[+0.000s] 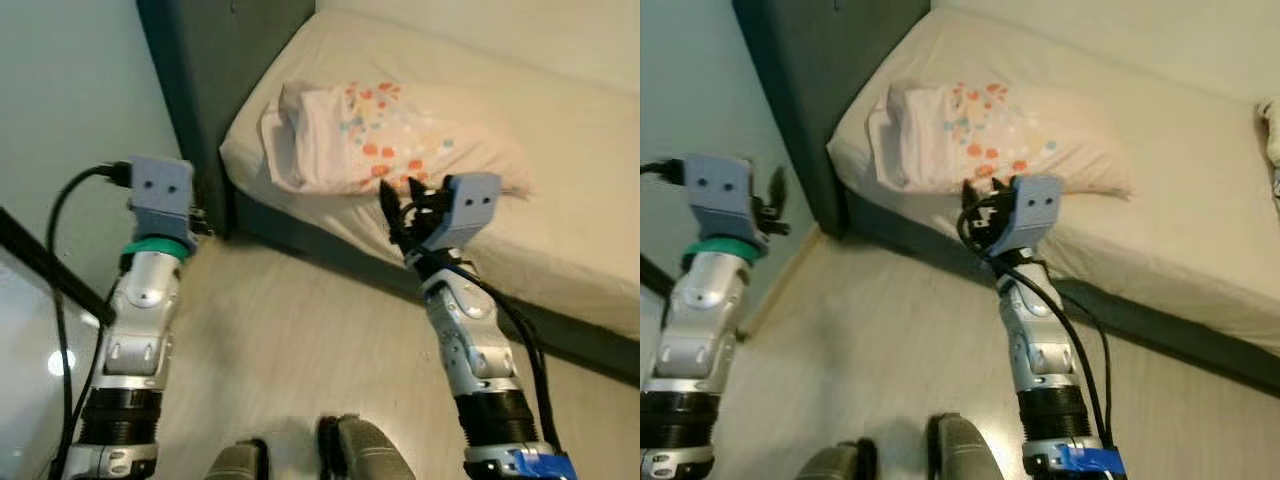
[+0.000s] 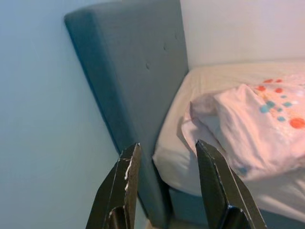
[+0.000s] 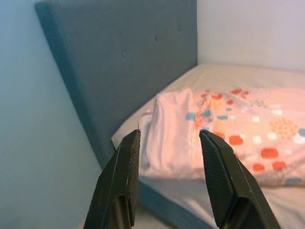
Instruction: Clean up the room
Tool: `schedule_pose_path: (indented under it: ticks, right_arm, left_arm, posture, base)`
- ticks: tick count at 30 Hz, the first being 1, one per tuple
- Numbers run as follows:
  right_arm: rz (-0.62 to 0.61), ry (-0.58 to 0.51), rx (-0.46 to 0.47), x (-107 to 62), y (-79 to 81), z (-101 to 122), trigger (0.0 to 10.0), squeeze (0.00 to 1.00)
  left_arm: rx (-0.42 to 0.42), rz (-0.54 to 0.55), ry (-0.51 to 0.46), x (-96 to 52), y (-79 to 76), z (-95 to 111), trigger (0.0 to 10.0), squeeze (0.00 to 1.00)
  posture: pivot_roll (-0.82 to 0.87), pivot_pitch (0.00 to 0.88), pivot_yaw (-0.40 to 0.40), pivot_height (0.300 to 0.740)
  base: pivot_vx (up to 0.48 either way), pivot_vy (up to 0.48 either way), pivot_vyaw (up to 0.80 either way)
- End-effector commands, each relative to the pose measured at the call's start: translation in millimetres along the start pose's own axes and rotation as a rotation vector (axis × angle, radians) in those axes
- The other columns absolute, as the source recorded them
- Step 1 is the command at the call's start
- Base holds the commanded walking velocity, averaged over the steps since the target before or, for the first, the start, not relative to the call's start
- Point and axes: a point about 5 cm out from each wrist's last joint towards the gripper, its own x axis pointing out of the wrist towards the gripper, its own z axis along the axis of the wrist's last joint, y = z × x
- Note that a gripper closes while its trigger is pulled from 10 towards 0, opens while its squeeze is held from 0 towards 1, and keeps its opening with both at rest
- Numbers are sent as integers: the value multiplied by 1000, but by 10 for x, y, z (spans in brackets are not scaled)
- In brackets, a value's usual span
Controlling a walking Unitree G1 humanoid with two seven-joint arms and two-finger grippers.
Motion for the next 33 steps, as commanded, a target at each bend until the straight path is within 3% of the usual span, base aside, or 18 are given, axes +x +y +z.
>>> schedule_pose_path:
  ticks: [1, 18, 33]
  right_arm:
    - [-9, 8, 8, -16, -14, -22, 10000, 0]
    - [-12, 11, 12, -14, -19, -27, 10000, 0]
    - [-19, 12, 18, -11, -28, -32, 10000, 0]
  left_arm:
    - [6, 0, 14, -29, 7, -42, 10000, 0]
    - [16, -9, 5, -22, -12, -29, 10000, 0]
    - [26, -21, -2, -14, -33, -15, 10000, 0]
  posture:
    - [-8, 106, -11, 740]
    - [-9, 108, -11, 740]
    - [-9, 106, -9, 740]
  base:
    - [480, 0, 0]
    - [441, 0, 0]
    - [365, -298, 0]
